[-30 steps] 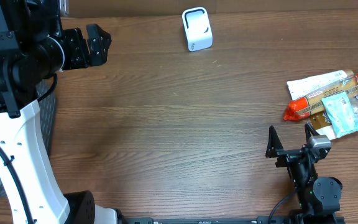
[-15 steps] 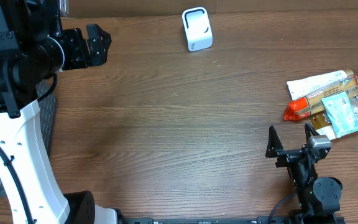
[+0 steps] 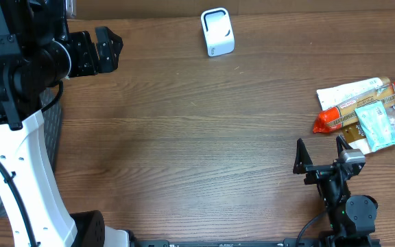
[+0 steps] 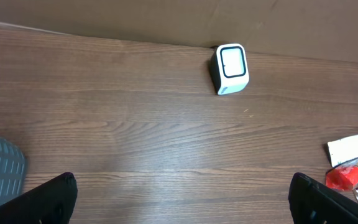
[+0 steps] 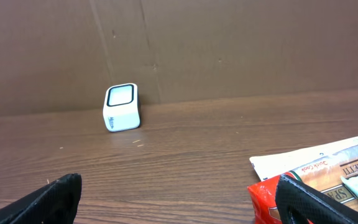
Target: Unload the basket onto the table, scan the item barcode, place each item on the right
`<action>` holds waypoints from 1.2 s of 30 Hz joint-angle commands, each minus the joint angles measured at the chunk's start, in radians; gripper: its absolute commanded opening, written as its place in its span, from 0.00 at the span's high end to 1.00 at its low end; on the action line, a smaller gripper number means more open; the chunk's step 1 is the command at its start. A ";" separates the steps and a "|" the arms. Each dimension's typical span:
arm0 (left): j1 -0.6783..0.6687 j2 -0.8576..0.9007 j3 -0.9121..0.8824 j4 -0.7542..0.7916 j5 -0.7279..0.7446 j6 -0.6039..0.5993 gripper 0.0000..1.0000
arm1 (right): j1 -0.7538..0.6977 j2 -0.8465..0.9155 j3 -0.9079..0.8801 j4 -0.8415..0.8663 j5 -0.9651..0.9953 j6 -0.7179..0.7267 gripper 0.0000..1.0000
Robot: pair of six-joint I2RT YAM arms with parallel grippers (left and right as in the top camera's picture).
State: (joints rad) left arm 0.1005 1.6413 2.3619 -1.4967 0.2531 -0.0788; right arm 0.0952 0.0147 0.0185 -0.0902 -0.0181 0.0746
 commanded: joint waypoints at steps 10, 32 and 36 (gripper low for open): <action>-0.049 -0.298 -0.544 0.388 0.003 0.004 0.00 | 0.006 -0.012 -0.010 0.006 0.010 0.002 0.00; -0.115 -1.302 -2.111 1.513 0.006 0.293 0.00 | 0.006 -0.012 -0.010 0.006 0.010 0.001 0.00; -0.114 -1.423 -2.223 1.509 0.005 0.305 0.00 | 0.006 -0.012 -0.010 0.006 0.010 0.001 0.00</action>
State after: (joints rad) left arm -0.0071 0.2970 0.2100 0.0051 0.2539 0.1726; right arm 0.0952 0.0147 0.0185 -0.0898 -0.0181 0.0746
